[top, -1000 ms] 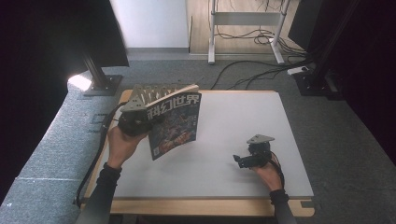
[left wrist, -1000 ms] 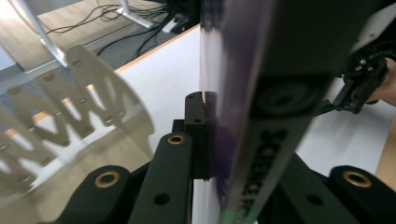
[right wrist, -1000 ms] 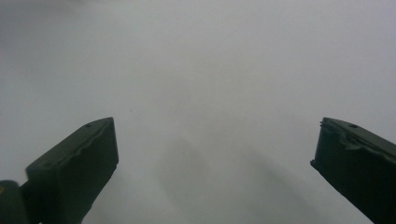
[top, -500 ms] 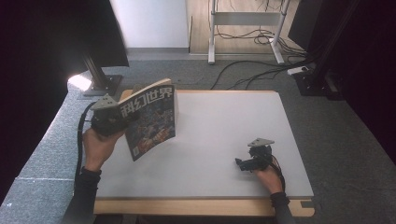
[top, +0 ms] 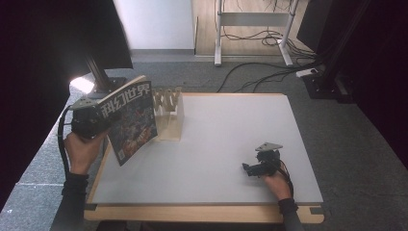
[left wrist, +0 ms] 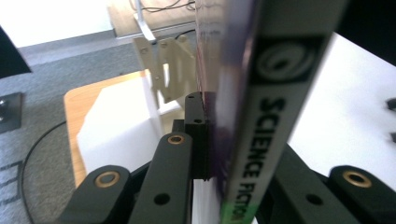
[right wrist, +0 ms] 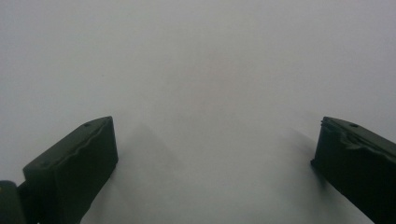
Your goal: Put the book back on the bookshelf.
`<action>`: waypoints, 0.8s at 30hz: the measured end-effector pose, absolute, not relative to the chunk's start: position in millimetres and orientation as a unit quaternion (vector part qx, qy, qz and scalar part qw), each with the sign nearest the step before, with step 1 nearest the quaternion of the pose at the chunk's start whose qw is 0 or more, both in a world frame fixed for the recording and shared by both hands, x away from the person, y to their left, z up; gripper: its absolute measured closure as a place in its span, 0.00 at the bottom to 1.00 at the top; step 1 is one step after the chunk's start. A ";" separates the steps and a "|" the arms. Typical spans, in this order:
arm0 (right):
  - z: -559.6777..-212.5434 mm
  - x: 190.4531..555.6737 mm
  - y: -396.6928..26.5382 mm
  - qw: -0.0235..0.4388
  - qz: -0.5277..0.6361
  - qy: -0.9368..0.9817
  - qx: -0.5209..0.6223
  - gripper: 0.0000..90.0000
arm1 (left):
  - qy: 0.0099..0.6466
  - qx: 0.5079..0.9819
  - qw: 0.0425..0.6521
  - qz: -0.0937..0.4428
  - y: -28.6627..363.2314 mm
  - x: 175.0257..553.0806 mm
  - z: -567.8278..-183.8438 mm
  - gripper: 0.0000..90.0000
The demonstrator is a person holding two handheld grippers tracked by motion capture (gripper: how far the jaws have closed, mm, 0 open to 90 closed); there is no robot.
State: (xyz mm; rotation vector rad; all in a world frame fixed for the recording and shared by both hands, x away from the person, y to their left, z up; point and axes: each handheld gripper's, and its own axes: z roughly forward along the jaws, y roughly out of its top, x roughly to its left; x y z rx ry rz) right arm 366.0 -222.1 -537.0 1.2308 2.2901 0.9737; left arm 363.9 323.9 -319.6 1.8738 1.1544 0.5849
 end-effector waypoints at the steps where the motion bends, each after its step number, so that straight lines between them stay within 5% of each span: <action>1: -537.0 366.0 -222.1 0.182 0.345 0.811 0.436 0.00 | 0.464 0.745 0.418 0.234 324.7 366.4 -320.1 0.92; 24: -537.1 366.1 -222.3 0.181 0.346 0.811 0.436 0.00 | 0.484 0.713 0.434 0.263 295.1 430.2 -347.0 0.92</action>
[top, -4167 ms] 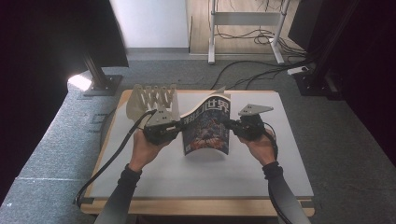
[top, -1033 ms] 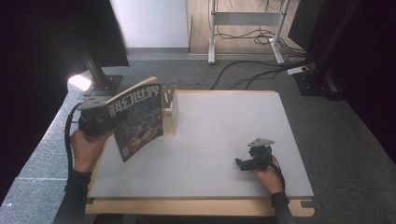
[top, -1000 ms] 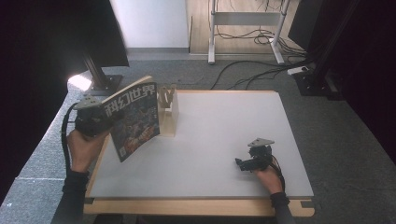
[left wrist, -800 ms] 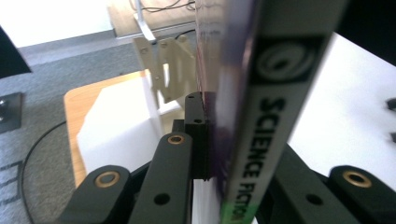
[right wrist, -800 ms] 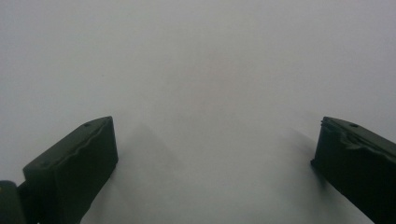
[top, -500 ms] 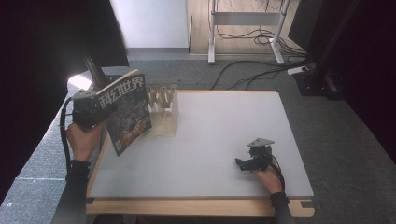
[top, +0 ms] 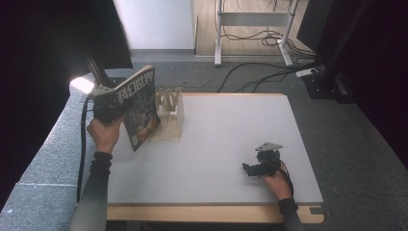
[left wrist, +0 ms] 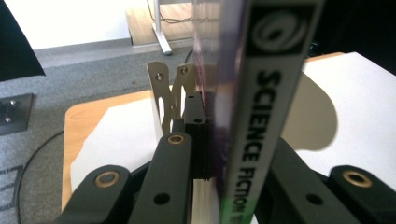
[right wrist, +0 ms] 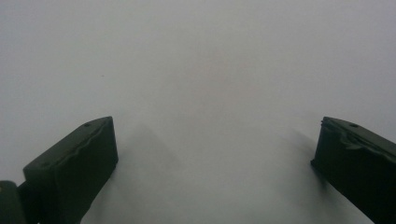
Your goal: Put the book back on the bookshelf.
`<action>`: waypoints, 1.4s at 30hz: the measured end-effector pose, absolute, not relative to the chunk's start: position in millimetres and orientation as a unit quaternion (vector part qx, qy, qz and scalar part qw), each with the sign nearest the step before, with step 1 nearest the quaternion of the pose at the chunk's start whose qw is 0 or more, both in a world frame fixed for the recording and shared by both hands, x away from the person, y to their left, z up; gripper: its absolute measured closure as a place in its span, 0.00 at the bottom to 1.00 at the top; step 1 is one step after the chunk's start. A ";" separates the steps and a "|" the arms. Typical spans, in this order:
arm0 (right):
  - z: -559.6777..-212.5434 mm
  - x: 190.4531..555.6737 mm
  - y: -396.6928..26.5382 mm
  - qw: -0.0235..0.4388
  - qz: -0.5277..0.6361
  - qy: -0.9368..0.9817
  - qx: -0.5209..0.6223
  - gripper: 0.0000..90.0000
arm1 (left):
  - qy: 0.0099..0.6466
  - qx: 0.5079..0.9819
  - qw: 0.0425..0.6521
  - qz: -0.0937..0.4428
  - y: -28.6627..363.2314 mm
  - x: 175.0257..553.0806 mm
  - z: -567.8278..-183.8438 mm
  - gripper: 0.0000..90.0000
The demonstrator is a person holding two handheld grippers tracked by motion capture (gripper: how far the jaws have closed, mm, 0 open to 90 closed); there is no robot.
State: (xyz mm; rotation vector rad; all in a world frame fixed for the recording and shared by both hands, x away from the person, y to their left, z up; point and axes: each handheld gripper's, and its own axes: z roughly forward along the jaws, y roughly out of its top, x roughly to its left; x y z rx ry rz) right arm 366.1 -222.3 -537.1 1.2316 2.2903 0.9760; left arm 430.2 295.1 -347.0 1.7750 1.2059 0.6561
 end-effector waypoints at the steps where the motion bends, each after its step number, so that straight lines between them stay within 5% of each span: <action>1: -537.1 366.1 -222.3 0.181 0.346 0.811 0.436 0.00 | 0.481 0.710 0.437 0.272 293.9 433.2 -352.1 0.92; 20: -537.0 366.0 -222.4 0.180 0.345 0.812 0.436 0.00 | 0.505 0.685 0.447 0.276 311.4 429.0 -383.7 0.87; 34: -537.0 366.1 -222.3 0.180 0.345 0.812 0.436 0.00 | 0.502 0.700 0.437 0.258 327.2 423.5 -379.3 0.32; 42: -536.9 366.2 -222.3 0.181 0.345 0.812 0.435 0.00 | 0.493 0.710 0.442 0.239 333.1 411.9 -375.2 0.17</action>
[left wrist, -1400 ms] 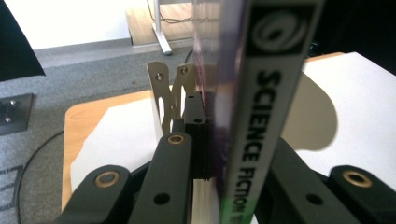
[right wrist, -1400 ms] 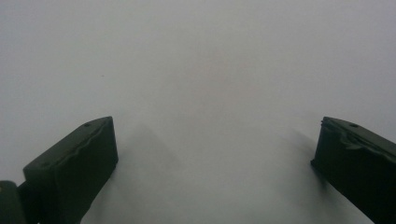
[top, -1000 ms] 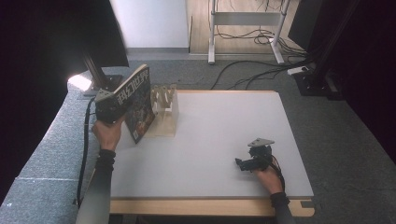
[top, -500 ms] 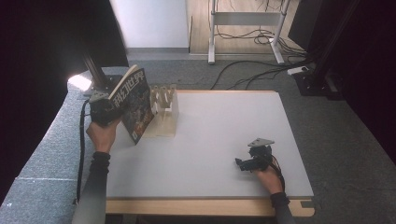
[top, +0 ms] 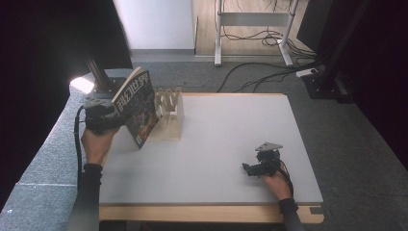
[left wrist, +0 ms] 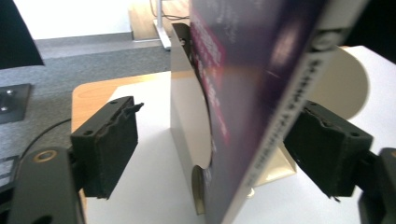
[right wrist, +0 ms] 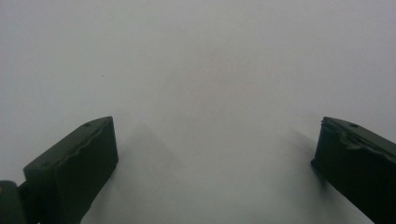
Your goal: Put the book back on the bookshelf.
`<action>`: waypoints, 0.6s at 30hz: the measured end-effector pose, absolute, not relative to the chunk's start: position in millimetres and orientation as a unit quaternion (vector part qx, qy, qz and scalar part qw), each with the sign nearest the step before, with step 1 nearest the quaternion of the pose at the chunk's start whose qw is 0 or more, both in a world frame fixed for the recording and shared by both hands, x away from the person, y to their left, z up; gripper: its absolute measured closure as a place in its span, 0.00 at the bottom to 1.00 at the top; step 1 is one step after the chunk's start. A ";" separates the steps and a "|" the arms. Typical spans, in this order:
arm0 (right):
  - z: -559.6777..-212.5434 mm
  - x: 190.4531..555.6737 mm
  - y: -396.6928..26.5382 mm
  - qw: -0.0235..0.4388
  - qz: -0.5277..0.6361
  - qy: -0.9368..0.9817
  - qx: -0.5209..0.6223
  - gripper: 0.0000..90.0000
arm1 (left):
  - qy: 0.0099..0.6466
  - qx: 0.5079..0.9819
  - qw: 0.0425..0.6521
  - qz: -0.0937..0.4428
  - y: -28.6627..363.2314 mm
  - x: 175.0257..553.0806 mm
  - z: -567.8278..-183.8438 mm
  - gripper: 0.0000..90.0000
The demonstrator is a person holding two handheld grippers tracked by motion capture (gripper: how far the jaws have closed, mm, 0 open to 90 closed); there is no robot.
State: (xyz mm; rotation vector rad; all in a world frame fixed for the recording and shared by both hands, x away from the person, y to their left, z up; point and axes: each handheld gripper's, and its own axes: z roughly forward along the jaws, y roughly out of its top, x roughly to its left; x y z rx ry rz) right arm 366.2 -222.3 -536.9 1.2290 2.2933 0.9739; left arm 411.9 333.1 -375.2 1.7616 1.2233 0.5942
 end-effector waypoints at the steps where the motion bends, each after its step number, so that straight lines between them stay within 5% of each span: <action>1: -536.9 366.2 -222.3 0.181 0.345 0.812 0.435 0.00 | 0.491 0.711 0.443 0.238 333.4 410.5 -374.8 0.16; 18: -536.7 366.4 -222.0 0.180 0.345 0.811 0.436 0.00 | 0.459 0.741 0.434 0.228 329.9 376.9 -368.1 0.01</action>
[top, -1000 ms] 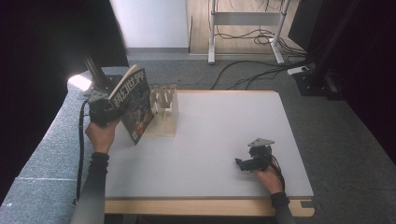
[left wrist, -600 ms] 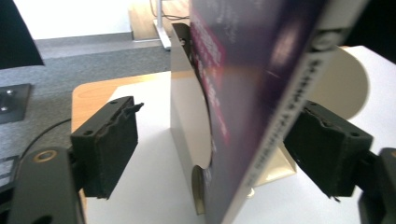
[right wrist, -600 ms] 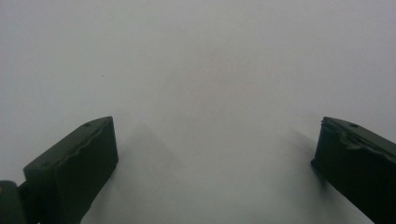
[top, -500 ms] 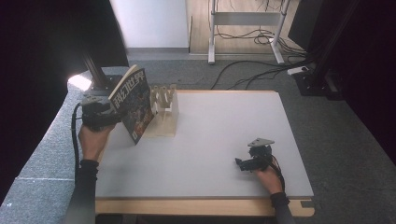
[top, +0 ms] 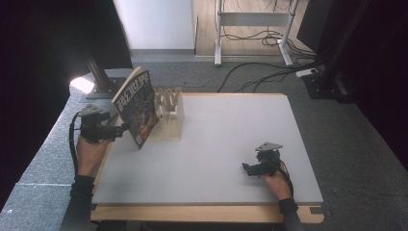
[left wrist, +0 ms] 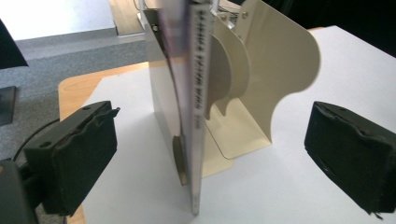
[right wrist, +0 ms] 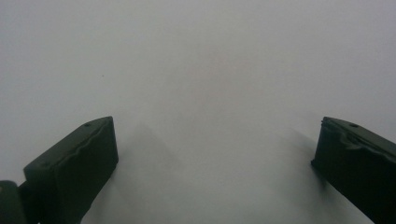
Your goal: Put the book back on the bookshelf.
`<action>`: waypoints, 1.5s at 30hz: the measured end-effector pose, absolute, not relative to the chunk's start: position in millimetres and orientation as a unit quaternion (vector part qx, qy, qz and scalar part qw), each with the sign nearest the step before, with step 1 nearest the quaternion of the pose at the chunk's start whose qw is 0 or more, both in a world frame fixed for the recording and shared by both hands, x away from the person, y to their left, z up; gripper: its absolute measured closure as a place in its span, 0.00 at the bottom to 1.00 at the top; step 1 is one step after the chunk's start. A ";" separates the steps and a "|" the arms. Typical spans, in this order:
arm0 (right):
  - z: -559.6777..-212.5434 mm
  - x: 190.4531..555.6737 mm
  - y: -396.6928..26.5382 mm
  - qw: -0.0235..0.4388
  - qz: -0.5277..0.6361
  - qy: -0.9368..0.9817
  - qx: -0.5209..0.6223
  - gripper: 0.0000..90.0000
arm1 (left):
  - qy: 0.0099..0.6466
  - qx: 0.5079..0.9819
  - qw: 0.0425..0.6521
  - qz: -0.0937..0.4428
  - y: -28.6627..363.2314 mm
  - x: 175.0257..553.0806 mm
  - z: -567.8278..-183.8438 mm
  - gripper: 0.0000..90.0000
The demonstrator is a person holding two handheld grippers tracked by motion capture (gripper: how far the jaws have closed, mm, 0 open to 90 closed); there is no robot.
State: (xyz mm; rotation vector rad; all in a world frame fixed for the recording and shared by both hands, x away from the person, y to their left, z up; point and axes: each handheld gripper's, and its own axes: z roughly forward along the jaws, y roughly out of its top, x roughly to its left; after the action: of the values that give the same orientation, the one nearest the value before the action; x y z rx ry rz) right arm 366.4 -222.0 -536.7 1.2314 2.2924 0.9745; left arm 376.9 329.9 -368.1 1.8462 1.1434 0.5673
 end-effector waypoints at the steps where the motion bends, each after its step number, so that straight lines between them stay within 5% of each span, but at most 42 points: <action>1: -536.7 366.4 -222.0 0.180 0.345 0.811 0.436 0.00 | 0.459 0.741 0.434 0.228 329.9 376.9 -368.1 0.01; 16: -536.7 366.4 -222.0 0.181 0.345 0.812 0.436 0.00 | 0.414 0.767 0.441 0.213 299.2 345.1 -379.1 0.00; 45: -536.8 365.9 -221.9 0.182 0.344 0.812 0.435 0.00 | 0.355 0.809 0.443 0.153 225.6 351.6 -425.9 0.00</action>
State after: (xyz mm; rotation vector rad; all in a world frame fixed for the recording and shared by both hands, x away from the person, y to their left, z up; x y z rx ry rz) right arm 365.9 -221.9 -536.8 1.2293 2.2915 0.9721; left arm 351.6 225.6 -425.9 2.0072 0.8818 0.3785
